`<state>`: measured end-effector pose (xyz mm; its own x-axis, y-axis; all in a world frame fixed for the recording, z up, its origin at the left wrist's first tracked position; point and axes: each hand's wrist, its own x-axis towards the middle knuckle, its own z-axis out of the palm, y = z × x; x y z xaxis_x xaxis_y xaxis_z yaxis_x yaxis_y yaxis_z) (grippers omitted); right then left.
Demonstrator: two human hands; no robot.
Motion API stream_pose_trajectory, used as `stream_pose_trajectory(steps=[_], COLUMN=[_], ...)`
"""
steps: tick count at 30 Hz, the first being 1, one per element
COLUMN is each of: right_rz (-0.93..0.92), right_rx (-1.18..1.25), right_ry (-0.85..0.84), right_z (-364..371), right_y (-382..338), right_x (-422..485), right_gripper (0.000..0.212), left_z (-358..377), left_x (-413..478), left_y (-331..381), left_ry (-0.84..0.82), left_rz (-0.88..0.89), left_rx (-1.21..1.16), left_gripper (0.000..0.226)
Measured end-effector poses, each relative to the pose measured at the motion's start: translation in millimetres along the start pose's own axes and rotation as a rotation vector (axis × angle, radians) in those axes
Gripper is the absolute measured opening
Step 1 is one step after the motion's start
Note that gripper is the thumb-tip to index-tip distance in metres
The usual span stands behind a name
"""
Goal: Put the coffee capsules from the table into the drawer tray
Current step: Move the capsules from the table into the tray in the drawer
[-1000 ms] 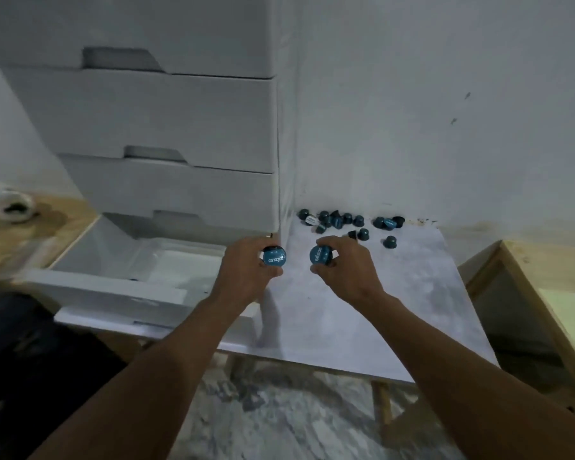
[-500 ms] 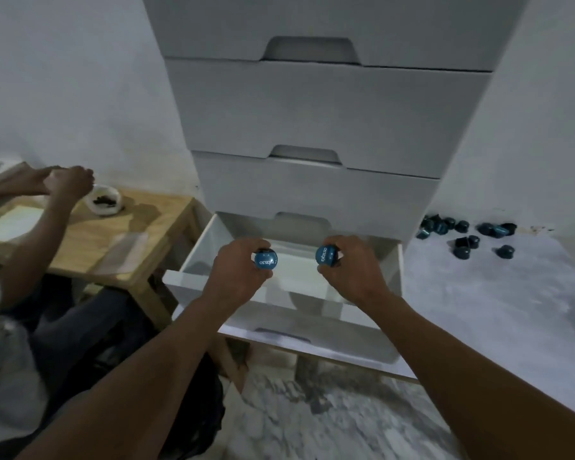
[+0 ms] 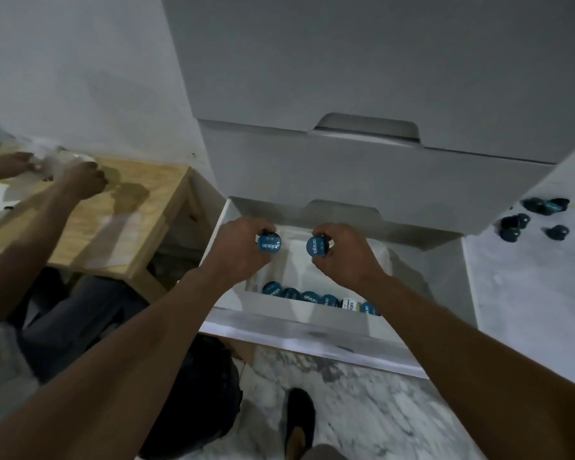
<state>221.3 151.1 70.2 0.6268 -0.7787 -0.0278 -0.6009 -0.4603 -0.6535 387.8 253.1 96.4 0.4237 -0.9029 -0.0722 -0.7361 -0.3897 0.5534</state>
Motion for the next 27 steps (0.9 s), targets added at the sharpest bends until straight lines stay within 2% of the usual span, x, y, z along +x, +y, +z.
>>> stream_pose_trajectory(steps=[9,13,21,27], right_rz=[0.086,0.127,0.165,0.172], right_rx=[-0.062,-0.062,-0.102,-0.121], right_ry=[-0.171,-0.19,-0.277,-0.292], right_z=[33.3,40.3,49.3,53.3], right_y=[26.0,31.7,30.6,26.0], right_x=[35.9,39.3,31.0,30.1], right_gripper=[0.045,0.043,0.046,0.047], left_z=[31.0,41.1,47.1,44.8], left_x=[41.6,50.6,54.8,60.1], left_y=[-12.6,-18.4,-25.9,-29.5], left_ry=[-0.228,-0.311,-0.369,-0.41], left_rz=[0.048,0.076,0.306,0.347], left_rx=[0.165,0.275,0.572,0.664], left_gripper=[0.039,0.036,0.042,0.05])
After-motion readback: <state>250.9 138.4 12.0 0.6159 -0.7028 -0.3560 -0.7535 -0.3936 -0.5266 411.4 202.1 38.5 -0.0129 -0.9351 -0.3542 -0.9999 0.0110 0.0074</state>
